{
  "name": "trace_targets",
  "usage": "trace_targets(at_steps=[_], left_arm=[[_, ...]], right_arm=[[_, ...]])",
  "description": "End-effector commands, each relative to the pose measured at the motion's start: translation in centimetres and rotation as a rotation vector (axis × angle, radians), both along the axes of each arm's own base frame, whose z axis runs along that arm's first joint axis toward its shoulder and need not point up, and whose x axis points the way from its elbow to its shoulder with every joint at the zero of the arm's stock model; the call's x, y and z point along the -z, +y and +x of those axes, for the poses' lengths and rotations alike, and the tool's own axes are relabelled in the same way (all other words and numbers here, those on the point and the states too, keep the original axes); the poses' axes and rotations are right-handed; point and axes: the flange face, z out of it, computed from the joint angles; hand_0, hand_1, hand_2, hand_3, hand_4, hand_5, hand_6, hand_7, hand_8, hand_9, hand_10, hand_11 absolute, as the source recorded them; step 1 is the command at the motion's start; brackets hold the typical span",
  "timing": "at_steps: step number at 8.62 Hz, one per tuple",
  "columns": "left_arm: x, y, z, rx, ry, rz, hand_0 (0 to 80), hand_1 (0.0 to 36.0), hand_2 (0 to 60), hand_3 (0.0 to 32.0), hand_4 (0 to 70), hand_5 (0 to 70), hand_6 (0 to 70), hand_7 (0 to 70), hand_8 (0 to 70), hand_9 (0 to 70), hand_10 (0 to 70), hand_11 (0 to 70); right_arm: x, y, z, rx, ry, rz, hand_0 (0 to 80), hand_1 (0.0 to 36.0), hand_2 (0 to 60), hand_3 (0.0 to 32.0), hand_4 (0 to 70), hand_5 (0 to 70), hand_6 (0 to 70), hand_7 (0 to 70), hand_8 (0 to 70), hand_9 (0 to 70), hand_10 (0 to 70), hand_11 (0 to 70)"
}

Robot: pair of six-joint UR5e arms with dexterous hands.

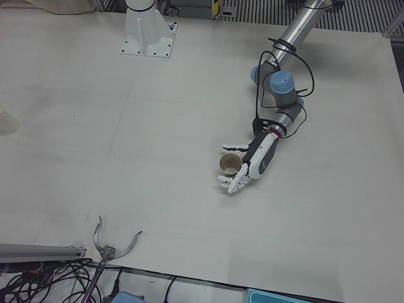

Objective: Pour water
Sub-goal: 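Close the left hand fingers around the beige cup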

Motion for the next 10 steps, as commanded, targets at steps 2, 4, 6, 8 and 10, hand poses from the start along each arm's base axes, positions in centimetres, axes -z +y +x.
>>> trace_targets(at_steps=[2,4,6,8,10], left_arm=[[0.9,-0.6,0.6,0.0,-0.013,-0.013,80.0,36.0,0.0,0.0,11.5,0.0,39.3,65.0,32.6,47.4,14.2,24.8],[1.7,-0.4,0.2,-0.005,-0.012,-0.056,80.0,36.0,0.0,0.0,11.5,0.9,42.1,70.0,38.0,55.6,16.4,28.1],[2.6,-0.5,-0.2,0.005,-0.028,-0.075,80.0,36.0,46.4,0.0,14.4,4.3,47.3,70.0,45.3,65.8,20.7,35.1],[1.7,-0.2,-1.6,0.047,-0.002,-0.105,80.0,36.0,60.0,0.0,16.5,5.2,47.3,70.0,48.5,68.2,22.0,36.8],[-0.9,1.1,-3.6,0.087,0.024,-0.165,80.0,36.0,60.0,0.0,13.3,3.7,40.6,70.0,49.8,61.1,17.5,29.5]], right_arm=[[-0.1,0.0,-0.1,0.001,0.001,-0.002,43.7,10.2,10.2,2.6,0.0,11.0,4.6,15.4,0.0,1.6,0.0,0.2],[-0.1,0.0,-0.1,0.001,0.002,-0.002,43.5,10.1,10.2,2.8,0.0,11.5,4.7,16.1,0.0,1.8,0.0,0.3],[-0.1,0.0,-0.2,0.003,0.001,-0.002,43.5,10.1,10.3,3.0,0.0,11.4,4.5,15.4,0.0,1.6,0.0,0.0],[-0.1,0.0,-0.2,0.004,0.001,-0.002,43.6,10.1,10.1,3.4,0.0,11.5,4.5,15.8,0.0,1.7,0.0,0.0],[-0.1,0.0,-0.3,0.006,0.001,-0.002,43.6,10.1,9.8,3.4,0.0,12.0,4.6,16.1,0.0,1.8,0.0,0.0]])
